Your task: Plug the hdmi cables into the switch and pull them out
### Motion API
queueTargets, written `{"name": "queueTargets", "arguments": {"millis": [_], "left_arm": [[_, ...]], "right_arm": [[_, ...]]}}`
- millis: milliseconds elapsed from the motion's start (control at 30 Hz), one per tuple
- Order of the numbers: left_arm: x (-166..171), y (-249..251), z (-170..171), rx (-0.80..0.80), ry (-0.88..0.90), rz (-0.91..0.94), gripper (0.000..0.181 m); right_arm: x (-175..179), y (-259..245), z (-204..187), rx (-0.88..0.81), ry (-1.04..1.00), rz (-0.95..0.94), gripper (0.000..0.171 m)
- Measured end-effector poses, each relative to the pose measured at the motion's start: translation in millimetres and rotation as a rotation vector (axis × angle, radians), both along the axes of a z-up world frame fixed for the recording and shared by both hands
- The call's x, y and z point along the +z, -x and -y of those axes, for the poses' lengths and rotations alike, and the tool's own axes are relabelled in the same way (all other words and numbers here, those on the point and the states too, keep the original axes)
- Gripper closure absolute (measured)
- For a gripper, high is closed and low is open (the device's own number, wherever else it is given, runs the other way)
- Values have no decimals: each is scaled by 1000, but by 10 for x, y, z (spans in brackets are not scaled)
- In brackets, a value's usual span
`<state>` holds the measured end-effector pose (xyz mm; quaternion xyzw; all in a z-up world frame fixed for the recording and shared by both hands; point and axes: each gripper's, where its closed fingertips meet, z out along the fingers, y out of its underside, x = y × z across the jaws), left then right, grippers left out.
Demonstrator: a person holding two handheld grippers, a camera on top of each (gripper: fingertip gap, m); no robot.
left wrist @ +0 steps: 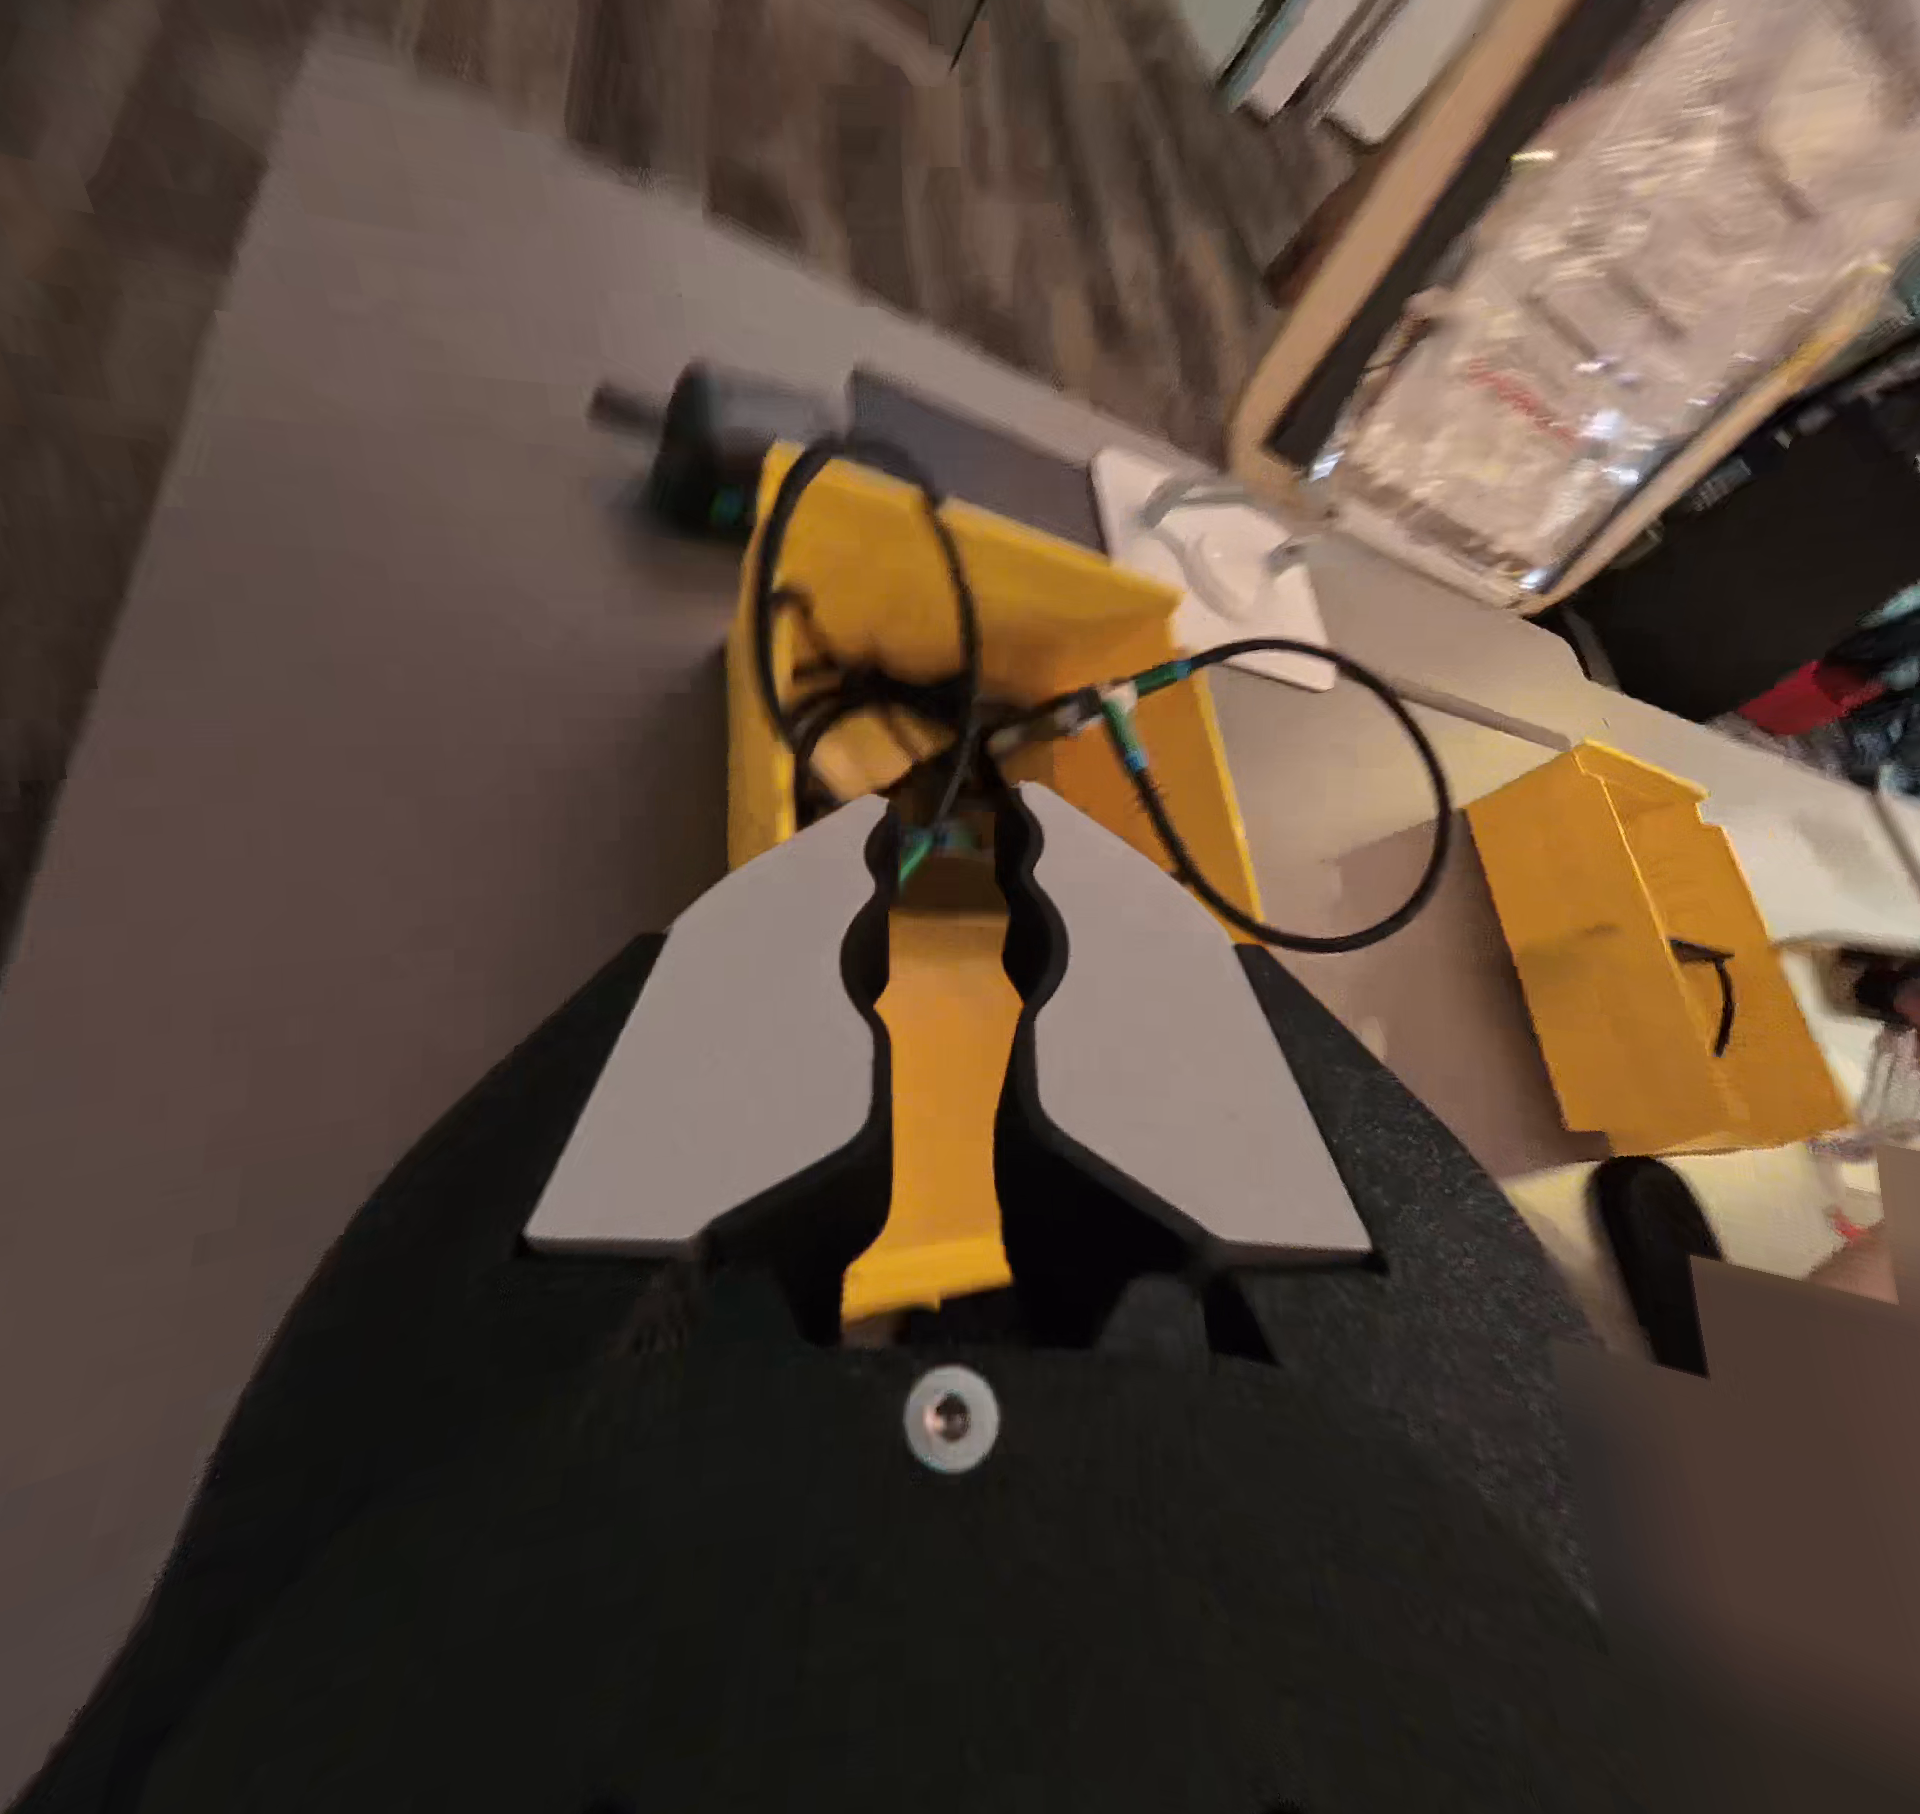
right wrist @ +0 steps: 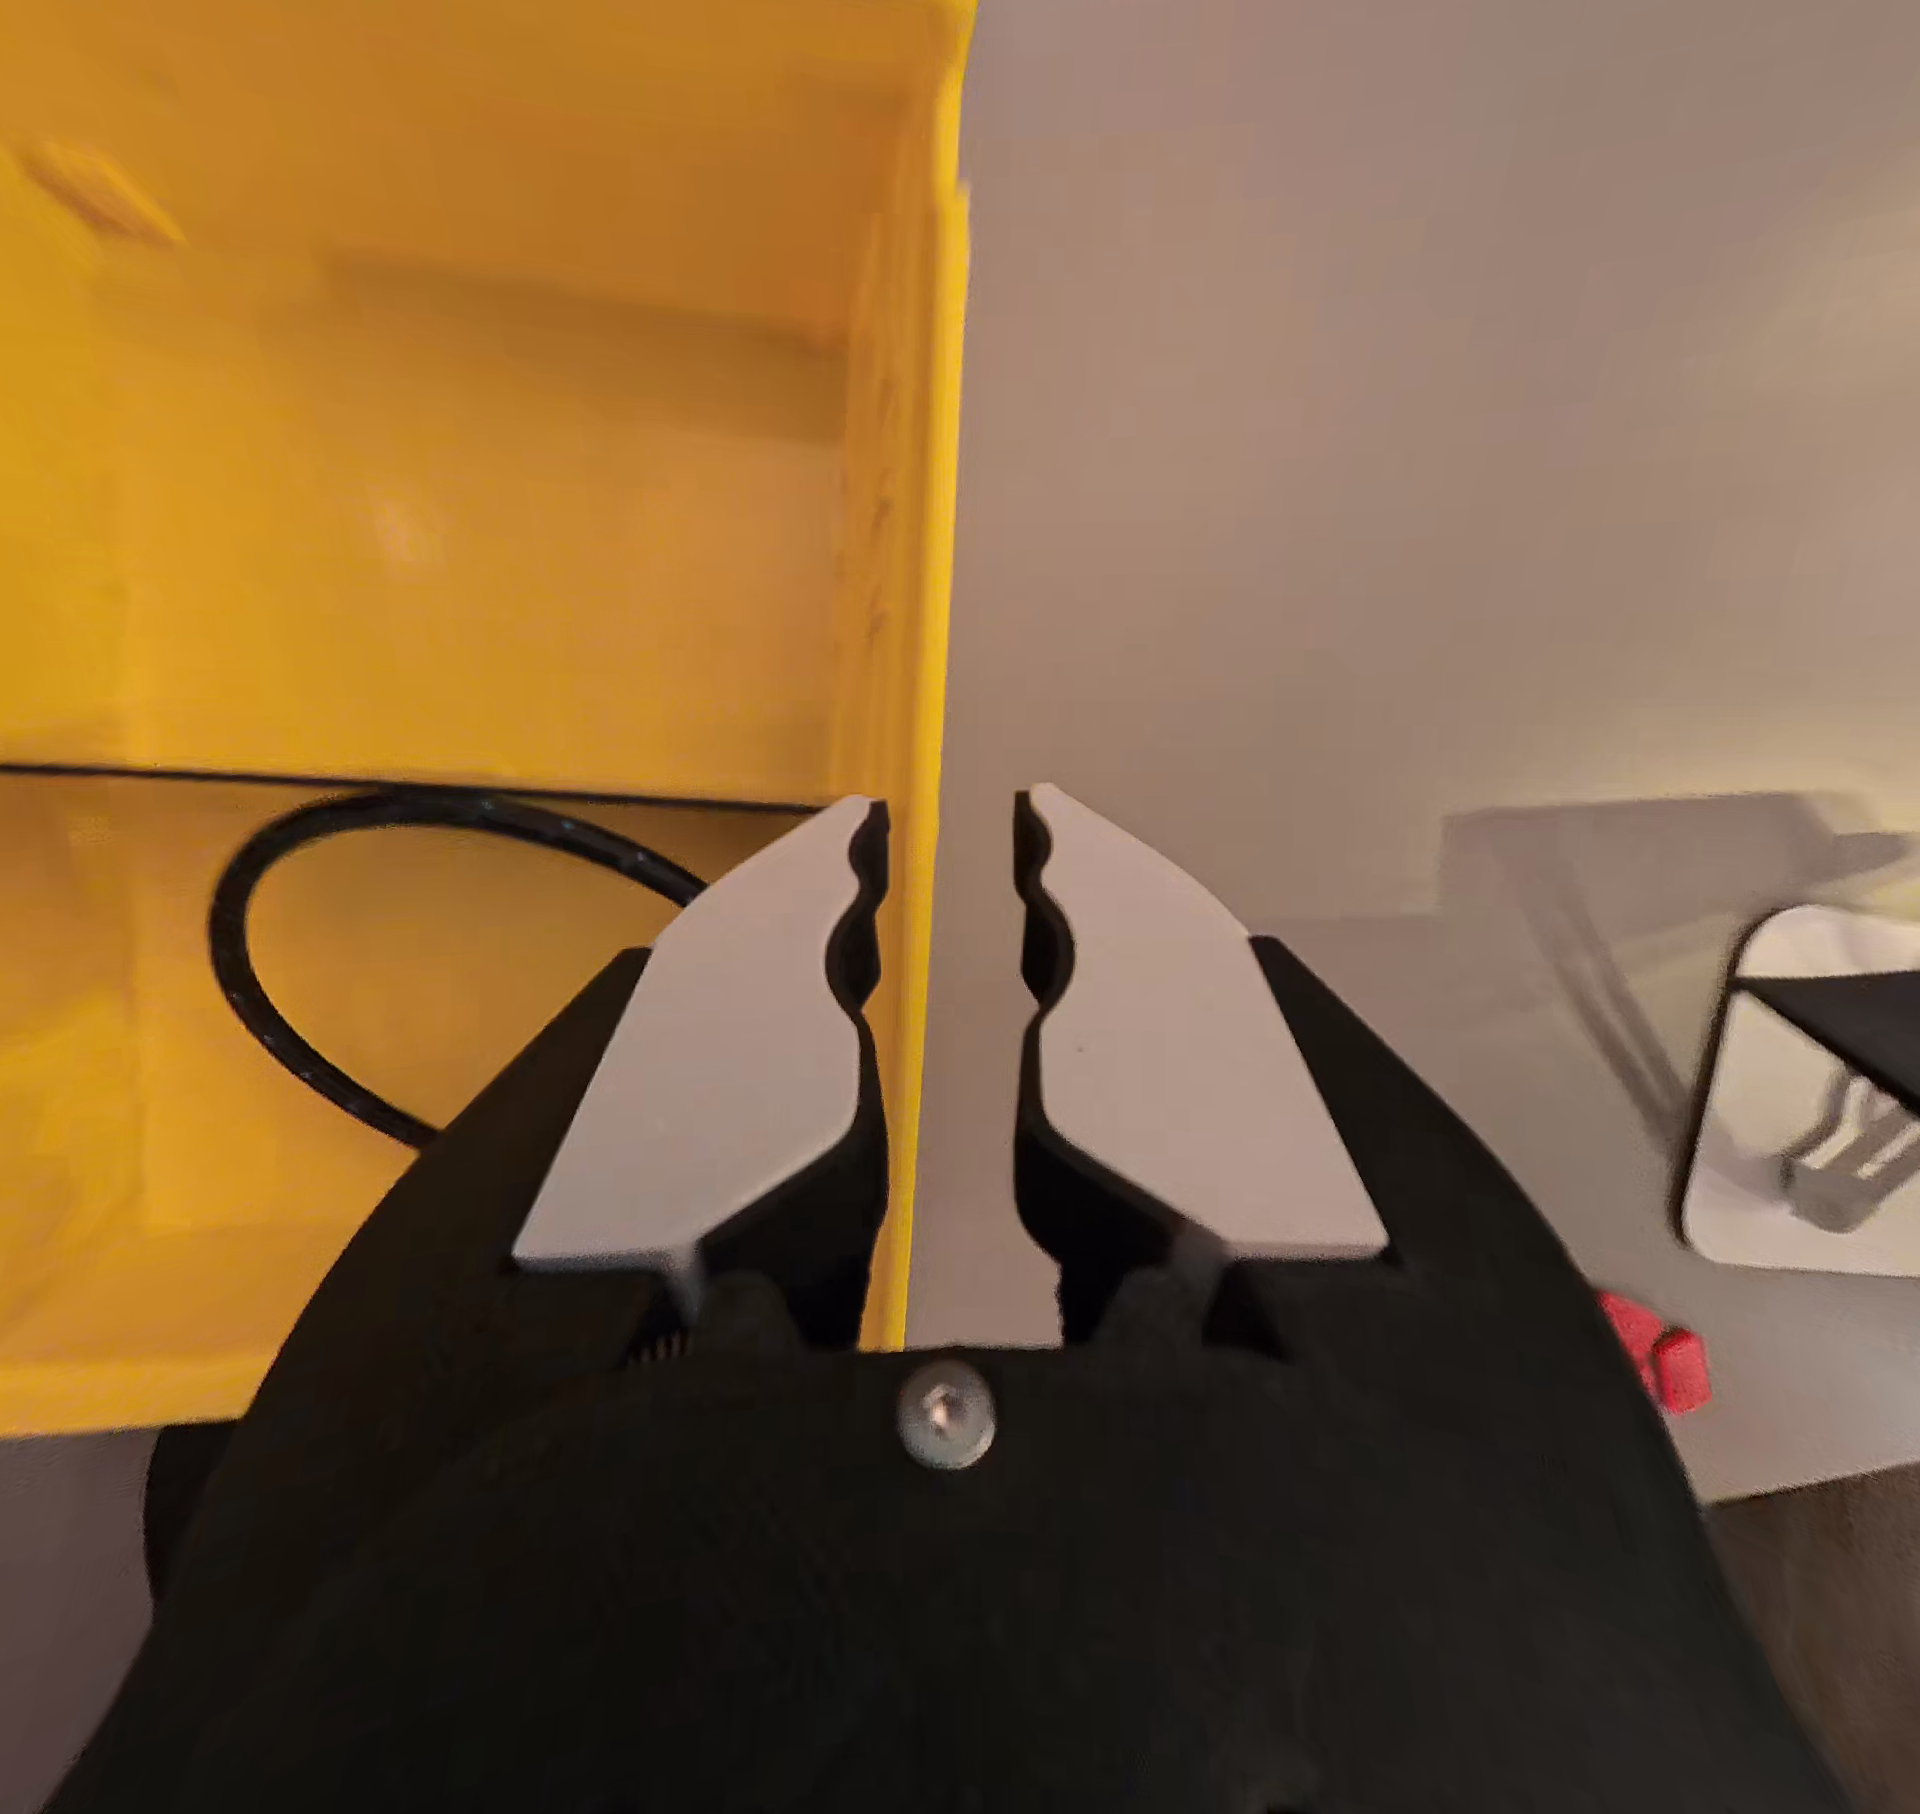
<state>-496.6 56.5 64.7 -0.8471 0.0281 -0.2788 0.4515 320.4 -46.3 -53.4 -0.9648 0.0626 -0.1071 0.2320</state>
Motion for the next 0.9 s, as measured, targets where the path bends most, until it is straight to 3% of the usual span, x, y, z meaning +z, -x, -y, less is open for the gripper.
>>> {"name": "queueTargets", "arguments": {"millis": [100, 167, 233, 300, 367, 667, 900], "left_arm": [[196, -514, -110, -213, -262, -204, 161], [-18, -794, -232, -287, -297, -419, 152], [-275, -915, -424, -276, -278, -671, 120], [-506, -991, -559, -290, -248, -879, 121], [-707, -1096, -600, -353, -197, -950, 120], [-1239, -1396, -643, -636, -109, -1106, 134], [-1400, -1469, -881, -661, -143, -1165, 129]], "right_arm": [[602, 25, -177, 20, -273, 132, 146], [1054, 180, -280, 74, -512, 185, 147], [1347, 400, -306, 149, -678, 174, 147], [1493, 554, -297, 207, -754, 170, 153], [1555, 594, -284, 219, -783, 186, 160], [1366, 528, -361, 219, -694, 215, 161], [1295, 591, -432, 260, -653, 244, 162]]}}
